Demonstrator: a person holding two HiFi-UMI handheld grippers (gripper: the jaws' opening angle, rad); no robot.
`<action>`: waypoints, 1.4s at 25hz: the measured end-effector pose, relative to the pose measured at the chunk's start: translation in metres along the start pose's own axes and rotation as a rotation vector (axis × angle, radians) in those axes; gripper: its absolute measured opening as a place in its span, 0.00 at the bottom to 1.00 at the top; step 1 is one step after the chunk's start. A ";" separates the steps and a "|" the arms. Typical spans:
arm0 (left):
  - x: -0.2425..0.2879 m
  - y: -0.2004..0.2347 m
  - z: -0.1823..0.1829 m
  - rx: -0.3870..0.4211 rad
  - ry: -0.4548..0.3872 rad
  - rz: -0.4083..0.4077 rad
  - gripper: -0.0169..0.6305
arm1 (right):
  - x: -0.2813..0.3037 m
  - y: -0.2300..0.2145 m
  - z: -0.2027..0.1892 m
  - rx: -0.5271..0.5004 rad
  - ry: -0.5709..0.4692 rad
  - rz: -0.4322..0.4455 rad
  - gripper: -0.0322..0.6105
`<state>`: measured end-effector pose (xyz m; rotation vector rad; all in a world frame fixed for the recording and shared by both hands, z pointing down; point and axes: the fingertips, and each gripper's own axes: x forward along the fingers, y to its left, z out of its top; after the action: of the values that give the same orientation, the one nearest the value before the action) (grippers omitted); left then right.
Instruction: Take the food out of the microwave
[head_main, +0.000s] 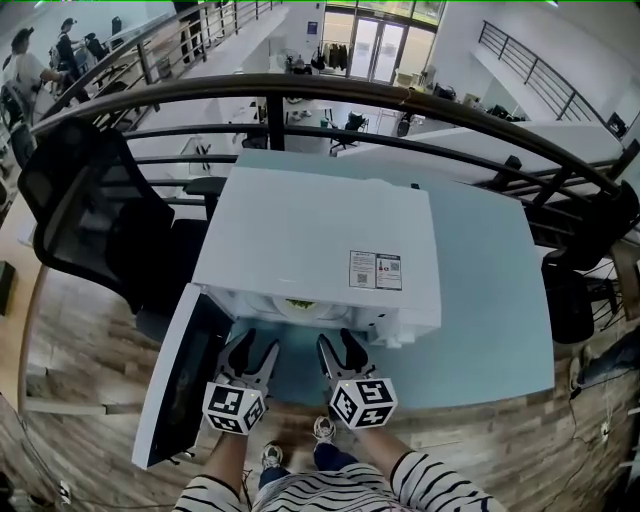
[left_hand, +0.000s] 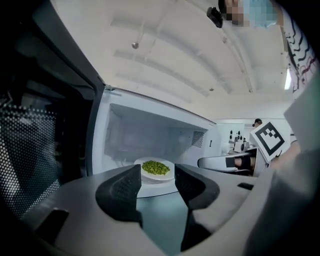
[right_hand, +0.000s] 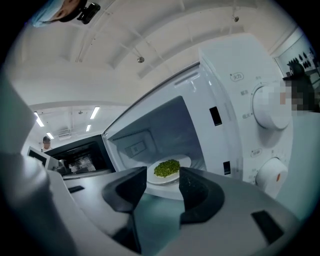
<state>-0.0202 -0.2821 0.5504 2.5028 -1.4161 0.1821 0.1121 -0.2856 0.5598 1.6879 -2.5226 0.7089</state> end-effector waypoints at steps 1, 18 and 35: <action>0.004 0.002 0.000 0.001 0.000 0.000 0.34 | 0.004 -0.001 0.000 0.000 0.002 -0.001 0.36; 0.061 0.028 -0.014 -0.044 0.046 -0.013 0.34 | 0.053 -0.021 -0.008 0.015 0.035 -0.058 0.39; 0.096 0.039 -0.023 -0.044 0.120 -0.060 0.42 | 0.073 -0.025 -0.022 0.043 0.040 -0.098 0.45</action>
<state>-0.0033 -0.3734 0.6011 2.4510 -1.2825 0.2808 0.0992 -0.3487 0.6079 1.7776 -2.3967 0.7863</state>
